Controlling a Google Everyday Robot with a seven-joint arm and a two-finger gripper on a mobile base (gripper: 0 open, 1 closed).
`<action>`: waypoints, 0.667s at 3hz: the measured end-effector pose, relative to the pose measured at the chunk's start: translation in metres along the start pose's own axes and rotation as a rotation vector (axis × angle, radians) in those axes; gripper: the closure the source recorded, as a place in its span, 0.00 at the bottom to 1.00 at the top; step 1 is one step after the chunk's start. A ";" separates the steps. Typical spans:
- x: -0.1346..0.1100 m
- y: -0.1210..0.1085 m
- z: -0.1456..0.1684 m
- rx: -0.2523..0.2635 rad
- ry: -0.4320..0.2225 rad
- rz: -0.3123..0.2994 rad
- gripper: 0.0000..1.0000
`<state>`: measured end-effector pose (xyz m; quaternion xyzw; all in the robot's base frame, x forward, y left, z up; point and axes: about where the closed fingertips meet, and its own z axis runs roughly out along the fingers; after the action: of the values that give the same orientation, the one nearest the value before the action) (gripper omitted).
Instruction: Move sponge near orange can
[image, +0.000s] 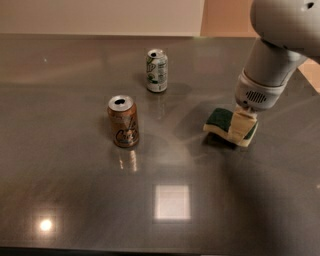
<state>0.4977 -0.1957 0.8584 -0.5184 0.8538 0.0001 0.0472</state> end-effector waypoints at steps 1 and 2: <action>-0.032 0.031 0.000 -0.051 -0.007 -0.199 1.00; -0.058 0.052 -0.001 -0.084 -0.010 -0.378 1.00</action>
Offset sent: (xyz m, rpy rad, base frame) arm -0.0326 0.1133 0.0057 0.0153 0.1001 0.6249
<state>0.4779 -0.1201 0.8618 -0.6711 0.7403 0.0295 0.0287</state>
